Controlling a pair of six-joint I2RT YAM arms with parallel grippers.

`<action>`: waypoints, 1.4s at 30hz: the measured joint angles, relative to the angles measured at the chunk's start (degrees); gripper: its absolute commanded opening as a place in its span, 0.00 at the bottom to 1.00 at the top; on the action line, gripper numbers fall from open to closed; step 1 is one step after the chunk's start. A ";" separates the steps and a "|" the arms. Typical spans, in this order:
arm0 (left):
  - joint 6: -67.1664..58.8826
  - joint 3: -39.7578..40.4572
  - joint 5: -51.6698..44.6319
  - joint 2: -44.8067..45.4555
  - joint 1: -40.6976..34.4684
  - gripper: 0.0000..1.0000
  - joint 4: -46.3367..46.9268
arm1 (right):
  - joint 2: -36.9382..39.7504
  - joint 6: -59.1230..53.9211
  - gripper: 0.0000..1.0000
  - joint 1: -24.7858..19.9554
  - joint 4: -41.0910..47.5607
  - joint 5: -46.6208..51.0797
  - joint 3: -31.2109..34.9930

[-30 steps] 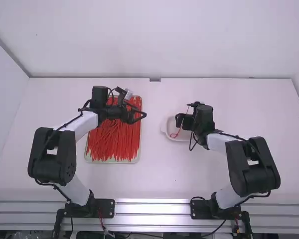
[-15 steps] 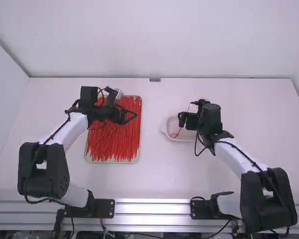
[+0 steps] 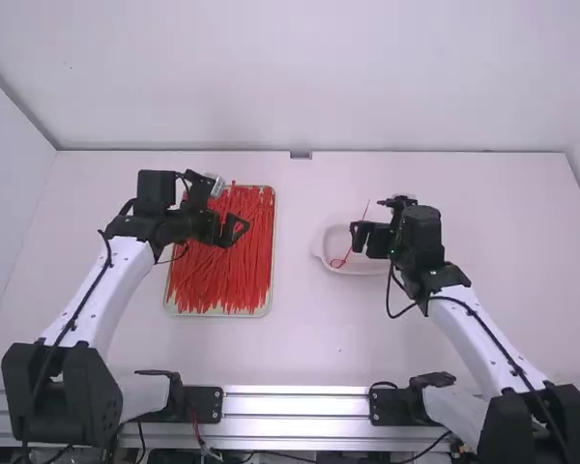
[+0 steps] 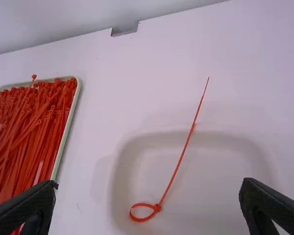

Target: Fasten the cable tie

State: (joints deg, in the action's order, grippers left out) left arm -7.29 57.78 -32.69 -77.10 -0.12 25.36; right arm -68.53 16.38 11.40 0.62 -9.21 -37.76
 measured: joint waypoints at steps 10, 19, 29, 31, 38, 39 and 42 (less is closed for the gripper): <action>-0.02 0.00 1.09 0.04 0.00 0.99 0.55 | 0.94 -0.04 1.00 0.00 0.57 0.00 0.00; 2.64 -3.67 3.69 3.10 0.00 0.89 -3.63 | 4.79 -2.43 0.90 -3.72 -0.57 2.56 3.52; 6.49 -11.76 10.69 11.65 0.00 0.74 -11.89 | 13.66 -9.88 0.74 -11.39 -0.50 8.26 12.15; 6.71 -13.62 12.37 13.51 0.02 0.71 -13.79 | 15.56 -11.72 0.70 -11.56 -0.52 8.52 14.03; 6.91 -22.60 20.31 22.58 0.02 0.55 -22.64 | 25.00 -15.47 0.54 -11.56 -0.50 8.79 23.32; 6.93 -22.77 20.48 22.75 0.00 0.54 -22.84 | 25.22 -15.47 0.53 -11.56 -0.46 8.74 23.56; 7.15 -27.19 24.92 27.63 0.02 0.46 -25.20 | 30.01 -15.96 0.45 -11.56 -0.46 8.90 28.30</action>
State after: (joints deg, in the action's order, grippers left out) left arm -0.14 30.59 -7.77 -49.47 -0.10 0.16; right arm -38.52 0.43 -0.16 0.16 -0.32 -9.45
